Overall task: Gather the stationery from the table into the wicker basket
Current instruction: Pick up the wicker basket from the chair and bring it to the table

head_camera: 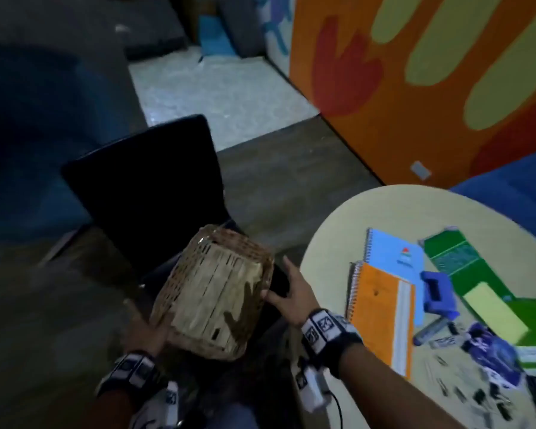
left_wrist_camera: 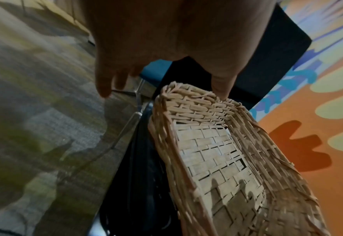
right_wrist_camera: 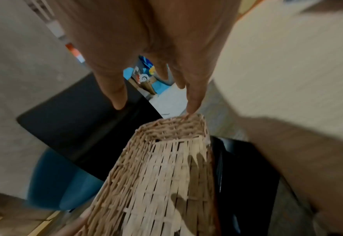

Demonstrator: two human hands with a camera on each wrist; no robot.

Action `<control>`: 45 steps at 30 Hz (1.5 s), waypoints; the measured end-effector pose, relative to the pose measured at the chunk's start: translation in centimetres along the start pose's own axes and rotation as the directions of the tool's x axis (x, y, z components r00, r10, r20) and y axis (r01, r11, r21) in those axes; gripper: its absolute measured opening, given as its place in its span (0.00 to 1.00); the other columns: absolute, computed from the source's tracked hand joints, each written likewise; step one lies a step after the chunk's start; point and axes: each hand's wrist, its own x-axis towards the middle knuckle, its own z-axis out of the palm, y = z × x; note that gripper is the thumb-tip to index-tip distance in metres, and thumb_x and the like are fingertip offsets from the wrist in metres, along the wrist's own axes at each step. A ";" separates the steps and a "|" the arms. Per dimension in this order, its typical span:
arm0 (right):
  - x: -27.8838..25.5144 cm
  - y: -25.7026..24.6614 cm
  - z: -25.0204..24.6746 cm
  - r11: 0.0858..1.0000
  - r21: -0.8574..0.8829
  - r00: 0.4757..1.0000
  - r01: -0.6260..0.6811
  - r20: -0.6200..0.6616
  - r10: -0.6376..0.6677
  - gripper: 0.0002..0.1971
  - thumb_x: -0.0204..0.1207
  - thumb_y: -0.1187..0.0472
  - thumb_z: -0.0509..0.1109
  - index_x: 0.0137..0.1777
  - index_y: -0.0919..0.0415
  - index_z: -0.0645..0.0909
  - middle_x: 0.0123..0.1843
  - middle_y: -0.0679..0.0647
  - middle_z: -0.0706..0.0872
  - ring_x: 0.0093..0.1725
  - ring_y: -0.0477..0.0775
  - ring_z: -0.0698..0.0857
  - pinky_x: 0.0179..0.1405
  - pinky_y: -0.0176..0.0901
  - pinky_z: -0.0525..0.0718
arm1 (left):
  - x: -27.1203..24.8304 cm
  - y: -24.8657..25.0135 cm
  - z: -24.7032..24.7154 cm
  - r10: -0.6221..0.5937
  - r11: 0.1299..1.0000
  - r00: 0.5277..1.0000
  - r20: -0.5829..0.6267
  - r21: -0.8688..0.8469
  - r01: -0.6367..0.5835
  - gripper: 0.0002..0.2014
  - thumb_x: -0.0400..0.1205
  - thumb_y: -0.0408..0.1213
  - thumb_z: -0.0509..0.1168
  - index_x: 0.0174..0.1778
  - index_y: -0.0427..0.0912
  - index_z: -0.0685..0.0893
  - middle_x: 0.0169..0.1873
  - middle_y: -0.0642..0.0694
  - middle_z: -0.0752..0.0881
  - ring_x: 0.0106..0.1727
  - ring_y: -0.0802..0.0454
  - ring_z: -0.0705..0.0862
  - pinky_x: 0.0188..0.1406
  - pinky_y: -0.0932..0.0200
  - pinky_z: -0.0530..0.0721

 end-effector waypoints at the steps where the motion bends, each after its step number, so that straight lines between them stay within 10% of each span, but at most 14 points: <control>1: 1.6 0.1 1.2 0.999 0.039 1.000 -0.031 0.008 0.031 0.42 0.72 0.56 0.77 0.81 0.57 0.58 0.72 0.45 0.69 0.73 0.45 0.68 0.66 0.30 0.65 | 0.7 -0.9 0.7 -0.041 0.999 0.999 0.002 -0.015 0.041 0.54 0.73 0.55 0.71 0.83 0.51 0.38 0.81 0.32 0.58 0.77 0.26 0.63 0.75 0.32 0.65; 7: 6.9 2.3 7.5 0.905 -0.115 0.908 -0.409 0.050 0.416 0.48 0.75 0.50 0.73 0.84 0.53 0.42 0.86 0.59 0.38 0.83 0.65 0.57 0.78 0.53 0.65 | 4.4 -3.4 4.6 -0.061 0.977 0.998 0.026 -0.202 0.065 0.50 0.66 0.59 0.74 0.77 0.34 0.63 0.70 0.30 0.76 0.68 0.32 0.77 0.71 0.42 0.74; 11: 7.7 4.4 9.2 0.870 -0.045 0.867 -0.491 0.078 0.493 0.48 0.74 0.54 0.73 0.84 0.51 0.42 0.85 0.60 0.56 0.78 0.66 0.68 0.72 0.53 0.75 | 5.0 -2.8 3.9 -0.021 0.999 0.999 0.048 0.048 0.019 0.16 0.83 0.28 0.57 0.66 0.25 0.71 0.58 0.23 0.80 0.60 0.26 0.79 0.59 0.42 0.76; 18: 6.3 3.0 7.1 0.918 0.195 0.931 -0.345 -0.056 0.361 0.41 0.77 0.64 0.69 0.84 0.52 0.48 0.73 0.55 0.76 0.70 0.59 0.77 0.66 0.46 0.76 | 4.4 -2.0 -0.1 0.103 0.994 0.991 0.086 0.013 -0.104 0.16 0.72 0.35 0.64 0.54 0.33 0.79 0.46 0.30 0.85 0.50 0.33 0.85 0.49 0.39 0.84; 22: 3.1 0.5 1.4 0.970 0.210 0.940 -0.125 -0.289 0.183 0.35 0.78 0.66 0.67 0.82 0.56 0.56 0.57 0.53 0.81 0.57 0.57 0.83 0.60 0.44 0.79 | 0.9 4.8 -3.0 0.312 0.928 0.944 0.106 -0.246 -0.279 0.20 0.80 0.32 0.66 0.66 0.42 0.70 0.57 0.37 0.81 0.54 0.41 0.82 0.43 0.49 0.87; 26: -2.6 2.5 -7.7 0.990 0.140 0.896 -0.026 -0.436 0.085 0.23 0.77 0.63 0.64 0.73 0.59 0.72 0.58 0.58 0.83 0.48 0.62 0.86 0.52 0.62 0.86 | -7.3 12.0 -2.6 0.564 0.819 0.757 0.330 -0.345 -0.459 0.14 0.81 0.32 0.65 0.58 0.49 0.71 0.51 0.56 0.82 0.45 0.68 0.83 0.39 0.68 0.83; 30: -10.8 6.9 -17.0 0.990 0.122 0.861 -0.077 -0.493 0.128 0.21 0.75 0.68 0.62 0.69 0.58 0.75 0.52 0.53 0.85 0.45 0.48 0.84 0.51 0.52 0.85 | -13.8 15.4 0.2 0.643 0.674 0.417 0.642 -0.216 -0.707 0.07 0.76 0.48 0.69 0.47 0.53 0.81 0.42 0.60 0.89 0.40 0.74 0.84 0.45 0.75 0.80; 34: -19.4 11.0 -22.9 0.965 -0.135 0.847 -0.227 -0.516 0.127 0.21 0.75 0.73 0.66 0.68 0.61 0.79 0.58 0.62 0.88 0.53 0.51 0.85 0.61 0.51 0.83 | -18.2 19.0 4.7 0.670 0.704 0.354 0.652 -0.406 -0.583 0.07 0.80 0.49 0.63 0.52 0.64 0.75 0.53 0.58 0.86 0.43 0.66 0.86 0.45 0.58 0.83; 37: -24.7 13.3 -23.5 0.909 -0.282 0.877 -0.308 -0.454 0.157 0.21 0.74 0.73 0.66 0.66 0.57 0.81 0.57 0.60 0.90 0.56 0.58 0.87 0.59 0.56 0.84 | -21.2 20.6 7.8 0.590 0.794 0.296 0.751 -0.475 -0.379 0.25 0.66 0.71 0.66 0.58 0.71 0.74 0.64 0.48 0.81 0.54 0.45 0.86 0.52 0.42 0.83; 41: -29.3 15.7 -21.5 0.795 -0.430 0.893 -0.428 -0.337 0.298 0.27 0.72 0.69 0.65 0.68 0.44 0.78 0.57 0.57 0.89 0.55 0.61 0.87 0.50 0.49 0.84 | -25.9 18.2 11.5 0.458 0.645 0.090 0.884 -0.260 -0.719 0.46 0.57 0.80 0.61 0.70 0.62 0.73 0.61 0.47 0.84 0.59 0.49 0.86 0.50 0.56 0.86; 45: -31.6 17.7 -18.8 0.812 -0.384 0.887 -0.440 -0.327 0.327 0.25 0.75 0.67 0.63 0.68 0.41 0.77 0.57 0.57 0.89 0.55 0.63 0.85 0.52 0.54 0.84 | -28.1 14.2 14.3 0.283 0.370 -0.089 0.955 -0.194 -0.909 0.34 0.70 0.71 0.57 0.70 0.60 0.74 0.59 0.58 0.86 0.59 0.64 0.84 0.59 0.53 0.84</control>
